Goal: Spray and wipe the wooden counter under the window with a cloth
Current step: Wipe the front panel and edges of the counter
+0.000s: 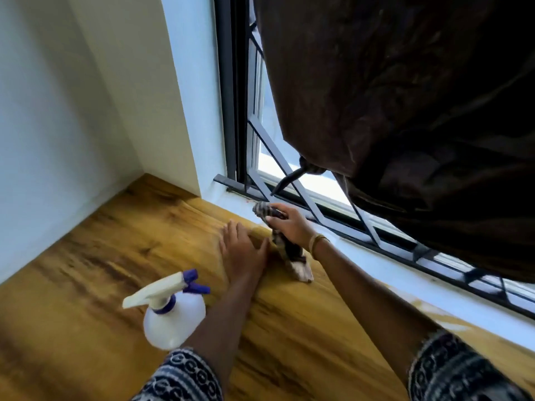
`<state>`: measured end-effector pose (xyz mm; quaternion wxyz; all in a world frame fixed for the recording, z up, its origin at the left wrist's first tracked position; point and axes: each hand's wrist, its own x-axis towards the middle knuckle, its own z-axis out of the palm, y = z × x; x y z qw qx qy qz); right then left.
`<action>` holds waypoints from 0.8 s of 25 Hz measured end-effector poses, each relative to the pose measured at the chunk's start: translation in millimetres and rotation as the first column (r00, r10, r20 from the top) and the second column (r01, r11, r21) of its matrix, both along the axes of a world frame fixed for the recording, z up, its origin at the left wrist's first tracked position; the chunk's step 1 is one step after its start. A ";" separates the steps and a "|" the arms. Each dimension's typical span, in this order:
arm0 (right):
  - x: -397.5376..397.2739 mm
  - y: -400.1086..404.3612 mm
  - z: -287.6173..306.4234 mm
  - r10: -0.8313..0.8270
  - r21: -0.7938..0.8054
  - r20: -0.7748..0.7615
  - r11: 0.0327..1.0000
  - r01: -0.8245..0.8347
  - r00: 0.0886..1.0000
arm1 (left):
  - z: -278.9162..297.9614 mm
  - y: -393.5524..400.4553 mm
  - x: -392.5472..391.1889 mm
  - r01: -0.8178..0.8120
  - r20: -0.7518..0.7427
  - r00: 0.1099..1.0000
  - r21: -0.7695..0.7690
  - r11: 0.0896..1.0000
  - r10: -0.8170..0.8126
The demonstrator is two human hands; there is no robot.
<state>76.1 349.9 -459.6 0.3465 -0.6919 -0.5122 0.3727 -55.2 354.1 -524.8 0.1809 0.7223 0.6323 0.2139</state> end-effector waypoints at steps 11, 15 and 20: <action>-12.8 104.9 -38.7 0.414 -0.367 0.085 0.859 -0.358 0.906 | -12.6 10.2 11.0 -0.062 -0.085 0.994 0.019 0.998 0.064; 42.8 39.8 -42.6 0.285 -0.465 -0.117 0.831 -0.306 0.951 | -12.3 11.2 10.7 -0.055 -0.059 0.997 0.000 0.999 0.055; 4.1 95.6 -49.1 0.379 -0.355 0.018 0.868 -0.348 0.925 | -13.5 11.0 13.0 -0.063 -0.091 0.994 0.013 0.998 0.064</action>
